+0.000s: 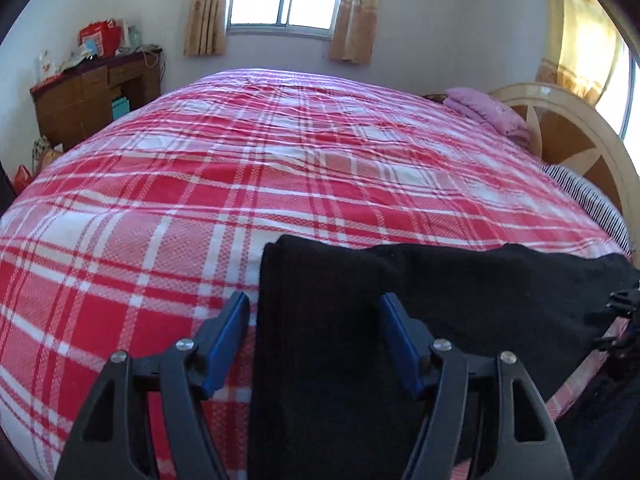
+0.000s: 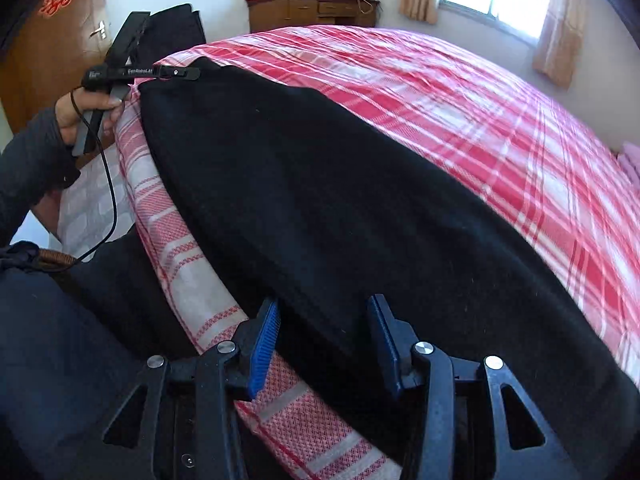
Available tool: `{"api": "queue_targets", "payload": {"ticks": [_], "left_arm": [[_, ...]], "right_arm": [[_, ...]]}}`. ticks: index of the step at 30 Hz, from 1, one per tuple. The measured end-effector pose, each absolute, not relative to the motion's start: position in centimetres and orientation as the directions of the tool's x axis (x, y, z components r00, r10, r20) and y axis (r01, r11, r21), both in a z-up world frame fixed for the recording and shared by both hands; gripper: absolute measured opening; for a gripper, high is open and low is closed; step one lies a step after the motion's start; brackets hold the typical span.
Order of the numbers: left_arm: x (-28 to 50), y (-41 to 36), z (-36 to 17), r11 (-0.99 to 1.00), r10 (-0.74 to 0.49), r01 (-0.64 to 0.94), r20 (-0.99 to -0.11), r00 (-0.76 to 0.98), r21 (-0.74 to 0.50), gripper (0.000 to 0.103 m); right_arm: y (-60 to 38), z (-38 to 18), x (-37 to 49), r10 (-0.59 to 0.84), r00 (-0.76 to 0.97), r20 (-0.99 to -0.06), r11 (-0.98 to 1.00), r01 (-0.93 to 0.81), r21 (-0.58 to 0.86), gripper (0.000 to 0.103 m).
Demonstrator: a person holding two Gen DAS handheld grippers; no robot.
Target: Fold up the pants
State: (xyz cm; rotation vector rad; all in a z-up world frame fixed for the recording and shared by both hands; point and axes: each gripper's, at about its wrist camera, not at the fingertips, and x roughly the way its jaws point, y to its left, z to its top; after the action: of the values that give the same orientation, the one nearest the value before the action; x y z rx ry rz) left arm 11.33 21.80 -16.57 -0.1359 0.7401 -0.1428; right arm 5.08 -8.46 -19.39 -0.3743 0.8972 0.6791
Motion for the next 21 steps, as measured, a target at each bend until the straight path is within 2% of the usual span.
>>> {"api": "queue_targets", "payload": {"ticks": [3,10,13,15,16,18,21], "left_arm": [[9.4,22.3,-15.7,0.981,-0.179,0.082,-0.657,0.733,-0.175,0.070],[5.0,22.7,-15.3,0.977,-0.200,0.091,-0.682,0.704,-0.192,0.070],[4.8,22.1,-15.8,0.968,-0.237,0.111,-0.682,0.692,-0.223,0.070],[5.0,21.7,-16.1,0.973,-0.219,0.102,-0.682,0.698,-0.208,0.070],[5.3,21.6,-16.2,0.972,-0.217,0.093,-0.680,0.700,-0.214,0.068],[5.5,21.6,-16.3,0.969,-0.227,0.090,-0.673,0.704,-0.232,0.060],[5.5,21.2,-16.3,0.979,-0.190,0.085,-0.682,0.707,-0.184,0.049]], "right_arm": [[-8.6,-18.0,5.1,0.420,0.429,-0.800,0.730,-0.683,0.017,0.047],[-5.6,-17.7,6.1,0.405,0.430,-0.807,0.713,-0.701,-0.015,0.047],[-3.9,-18.1,6.4,0.405,0.415,-0.814,0.685,-0.728,-0.030,0.047],[-3.0,-18.7,6.4,0.369,0.427,-0.826,0.675,-0.734,-0.077,0.047],[-2.7,-19.0,6.4,0.350,0.433,-0.830,0.669,-0.736,-0.102,0.047],[-2.4,-19.2,6.2,0.339,0.438,-0.833,0.656,-0.744,-0.124,0.047],[-2.7,-18.8,6.3,0.353,0.424,-0.834,0.658,-0.746,-0.100,0.034]]}}
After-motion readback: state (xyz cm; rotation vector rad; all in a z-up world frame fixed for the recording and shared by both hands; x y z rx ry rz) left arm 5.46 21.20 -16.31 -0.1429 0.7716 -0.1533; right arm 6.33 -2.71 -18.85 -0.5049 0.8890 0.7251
